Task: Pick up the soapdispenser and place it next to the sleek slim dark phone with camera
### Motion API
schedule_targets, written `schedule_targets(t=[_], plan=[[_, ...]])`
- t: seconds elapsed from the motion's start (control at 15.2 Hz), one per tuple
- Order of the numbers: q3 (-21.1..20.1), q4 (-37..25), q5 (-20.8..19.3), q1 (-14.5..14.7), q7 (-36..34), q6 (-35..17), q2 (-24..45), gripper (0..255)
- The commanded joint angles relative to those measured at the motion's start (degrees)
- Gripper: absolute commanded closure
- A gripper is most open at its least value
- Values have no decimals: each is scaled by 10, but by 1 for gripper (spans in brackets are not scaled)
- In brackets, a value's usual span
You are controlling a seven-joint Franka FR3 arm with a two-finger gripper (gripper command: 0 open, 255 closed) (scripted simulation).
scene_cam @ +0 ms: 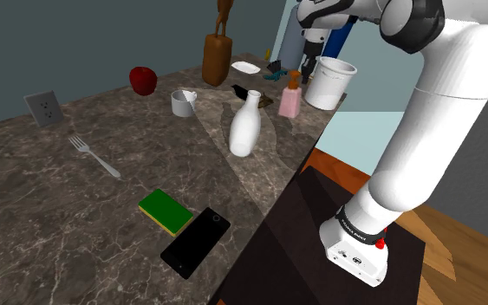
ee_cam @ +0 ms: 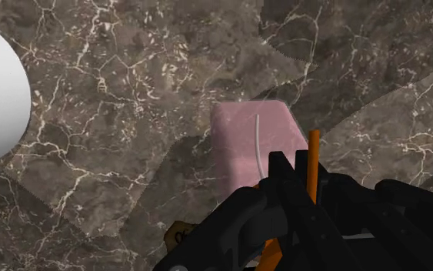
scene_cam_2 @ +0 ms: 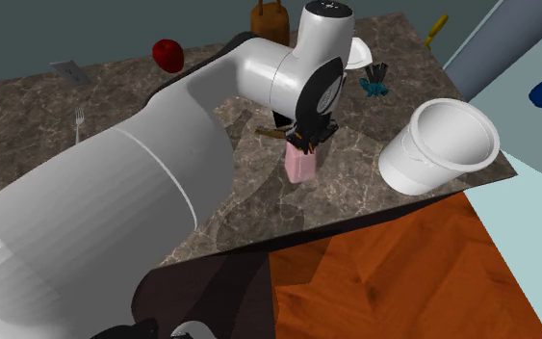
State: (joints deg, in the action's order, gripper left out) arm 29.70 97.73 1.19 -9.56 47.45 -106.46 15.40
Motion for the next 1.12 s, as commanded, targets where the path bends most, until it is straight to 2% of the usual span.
schedule_targets(t=[0.0,0.4,0.73,1.06], plan=[[1,-12,-1,-1,1,14,-2,255],[3,-48,-4,-1,2,56,-9,255],[-12,32,-51,47,-65,70,-110,255],[-43,89,-85,81,-135,99,-199,255]])
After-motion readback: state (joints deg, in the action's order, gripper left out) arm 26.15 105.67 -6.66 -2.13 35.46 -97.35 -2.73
